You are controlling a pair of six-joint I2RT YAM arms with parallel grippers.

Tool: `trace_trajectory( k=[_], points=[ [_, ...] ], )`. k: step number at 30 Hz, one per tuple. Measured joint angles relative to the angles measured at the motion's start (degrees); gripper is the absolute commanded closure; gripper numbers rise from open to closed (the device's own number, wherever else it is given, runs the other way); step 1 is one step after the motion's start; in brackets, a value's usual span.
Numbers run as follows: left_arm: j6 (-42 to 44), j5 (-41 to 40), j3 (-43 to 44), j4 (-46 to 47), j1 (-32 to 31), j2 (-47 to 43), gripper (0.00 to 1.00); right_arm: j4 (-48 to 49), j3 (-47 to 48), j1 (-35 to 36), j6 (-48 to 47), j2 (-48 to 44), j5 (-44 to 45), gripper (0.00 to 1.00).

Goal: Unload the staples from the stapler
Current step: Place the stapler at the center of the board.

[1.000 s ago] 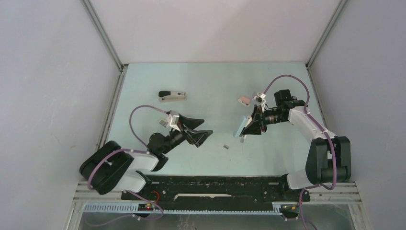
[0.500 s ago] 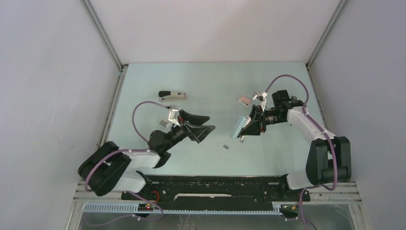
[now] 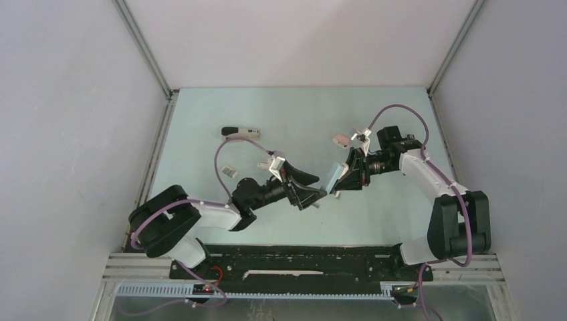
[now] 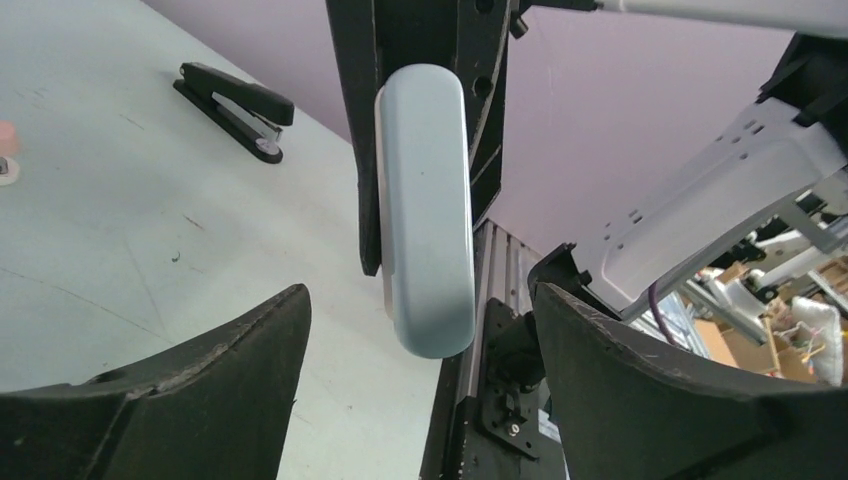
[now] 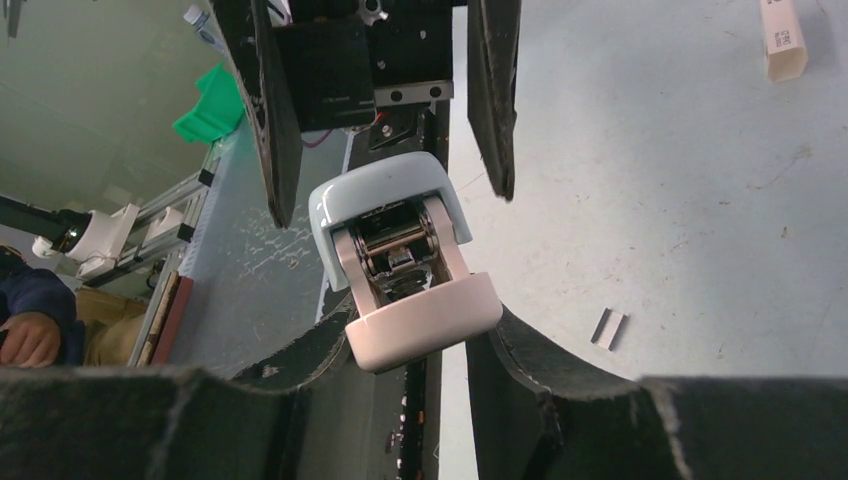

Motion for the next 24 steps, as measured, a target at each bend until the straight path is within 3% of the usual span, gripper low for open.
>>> trace_trajectory(
  k=[9, 16, 18, 20, 22, 24],
  points=[
    [4.9, -1.2, 5.1, -11.5, -2.2, 0.0, 0.42, 0.0, 0.0, 0.0, 0.7, 0.0, 0.0, 1.00],
    [5.7, 0.6, 8.1, -15.3, -2.3, 0.8, 0.45, 0.2, 0.0, -0.3, 0.8, 0.0, 0.3, 1.00],
    [5.7, 0.9, 8.6, -16.3, -2.3, 0.8, 0.58, 0.2, 0.0, -0.3, 0.8, 0.0, 0.3, 1.00],
    [6.1, 1.9, 9.1, -17.2, -2.3, 0.8, 0.80, 0.4, 0.0, -0.3, 0.7, 0.0, 0.8, 1.00],
    [6.4, 2.3, 9.7, -18.1, -2.4, 0.8, 0.96, 0.7, 0.0, -0.4, 0.6, 0.0, 1.3, 1.00],
    [6.5, 2.5, 10.1, -19.0, -2.4, 0.9, 1.00, 1.0, 0.0, -0.7, 0.6, 0.0, 1.5, 0.99]
  ],
)
